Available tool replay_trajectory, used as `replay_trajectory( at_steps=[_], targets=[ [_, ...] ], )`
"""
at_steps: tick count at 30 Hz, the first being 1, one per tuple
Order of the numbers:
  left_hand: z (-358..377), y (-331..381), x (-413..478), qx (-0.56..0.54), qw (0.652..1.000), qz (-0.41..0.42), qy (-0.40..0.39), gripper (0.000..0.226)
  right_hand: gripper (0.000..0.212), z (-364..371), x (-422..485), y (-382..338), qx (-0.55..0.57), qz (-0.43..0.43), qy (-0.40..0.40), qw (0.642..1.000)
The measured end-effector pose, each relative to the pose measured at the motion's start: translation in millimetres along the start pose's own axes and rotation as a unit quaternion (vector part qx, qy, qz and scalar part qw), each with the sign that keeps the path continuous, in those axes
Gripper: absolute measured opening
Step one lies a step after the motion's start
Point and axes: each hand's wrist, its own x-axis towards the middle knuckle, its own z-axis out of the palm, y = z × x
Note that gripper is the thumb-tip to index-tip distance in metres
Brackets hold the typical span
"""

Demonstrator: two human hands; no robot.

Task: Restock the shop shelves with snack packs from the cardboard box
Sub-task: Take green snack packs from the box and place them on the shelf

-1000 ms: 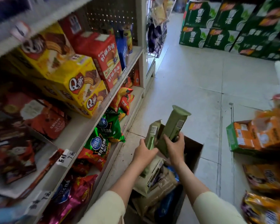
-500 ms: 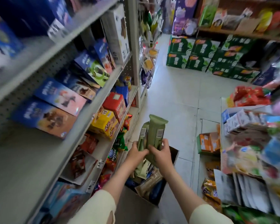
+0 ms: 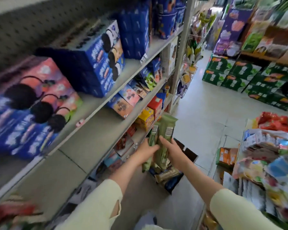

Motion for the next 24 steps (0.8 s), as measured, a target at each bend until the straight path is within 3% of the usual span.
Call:
replay_trajectory(
  at_steps=[2,6,9,11,15,20,24],
  targets=[
    [-9,-23,-14,-0.013,1.000,-0.011,0.021,0.077,0.039,17,-8,7,-0.007,0.021,-0.039,0.999],
    [-29,-45,-82,-0.079,0.995,-0.017,0.063,0.061,0.057,56,-24,31,-0.046,0.075,-0.100,0.991],
    [-41,-68,-119,-0.123,0.985,-0.067,0.096,0.073,0.047,83,-37,46,-0.067,0.101,-0.150,0.981],
    [-50,-79,-150,-0.149,0.978,-0.086,0.114,0.060,0.041,102,-50,54,-0.093,0.114,-0.183,0.972],
    [-60,-103,-194,-0.226,0.960,-0.093,0.139,0.036,0.071,135,-73,75,-0.148,0.130,-0.238,0.951],
    [-74,-150,-245,-0.292,0.932,-0.116,0.180,0.022,0.047,175,-102,100,-0.175,0.176,-0.264,0.932],
    [-91,-183,-283,-0.313,0.919,-0.136,0.195,0.039,0.049,209,-125,128,-0.207,0.193,-0.275,0.919]
  ],
)
